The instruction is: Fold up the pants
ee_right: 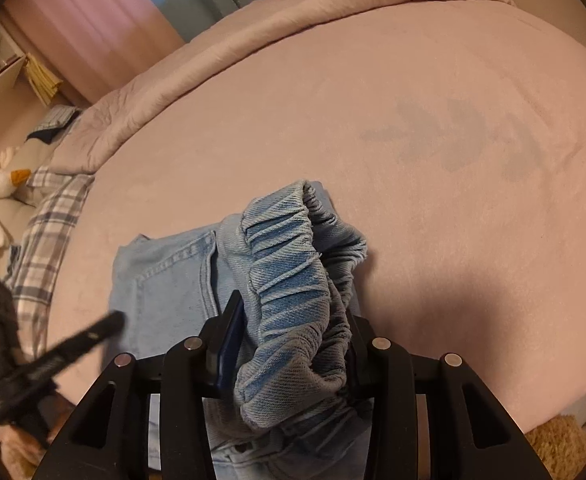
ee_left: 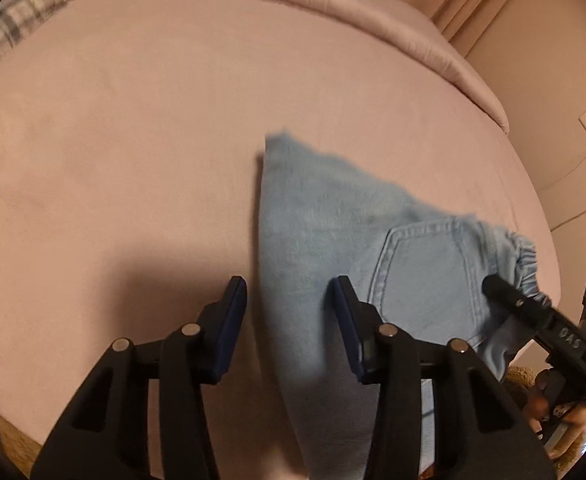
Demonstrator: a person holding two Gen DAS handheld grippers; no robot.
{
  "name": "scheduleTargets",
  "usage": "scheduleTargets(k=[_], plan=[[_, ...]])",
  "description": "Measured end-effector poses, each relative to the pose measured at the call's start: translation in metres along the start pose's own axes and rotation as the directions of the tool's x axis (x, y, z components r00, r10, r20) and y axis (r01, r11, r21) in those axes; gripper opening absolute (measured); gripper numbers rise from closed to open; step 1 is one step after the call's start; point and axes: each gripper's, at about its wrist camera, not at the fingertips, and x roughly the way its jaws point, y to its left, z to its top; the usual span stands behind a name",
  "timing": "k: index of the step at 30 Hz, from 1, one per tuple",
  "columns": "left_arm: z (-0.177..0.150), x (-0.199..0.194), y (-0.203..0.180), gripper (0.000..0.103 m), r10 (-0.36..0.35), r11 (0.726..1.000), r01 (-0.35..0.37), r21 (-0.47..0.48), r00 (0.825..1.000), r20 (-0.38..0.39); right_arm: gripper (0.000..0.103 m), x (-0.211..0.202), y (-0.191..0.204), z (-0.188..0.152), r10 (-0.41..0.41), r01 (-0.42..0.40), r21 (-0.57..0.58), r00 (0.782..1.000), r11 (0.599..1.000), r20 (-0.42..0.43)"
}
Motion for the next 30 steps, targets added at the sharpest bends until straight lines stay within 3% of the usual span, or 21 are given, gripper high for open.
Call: scheduleTargets(k=[17, 23, 30], plan=[[-0.066, -0.035, 0.007, 0.051, -0.039, 0.999, 0.040, 0.026, 0.999, -0.021, 0.043, -0.003, -0.006, 0.002, -0.025, 0.025, -0.017, 1.000, 1.000, 0.002], [-0.094, -0.047, 0.004, 0.052, -0.015, 0.999, 0.016, 0.046, 1.000, -0.018, 0.043, -0.002, -0.003, 0.001, -0.035, 0.035, -0.020, 0.999, 0.999, 0.006], [-0.103, -0.049, 0.009, 0.052, -0.045, 0.999, 0.045, -0.001, 0.999, -0.029, 0.044, -0.006, 0.000, -0.004, -0.049, 0.049, -0.027, 0.999, 0.998, 0.010]])
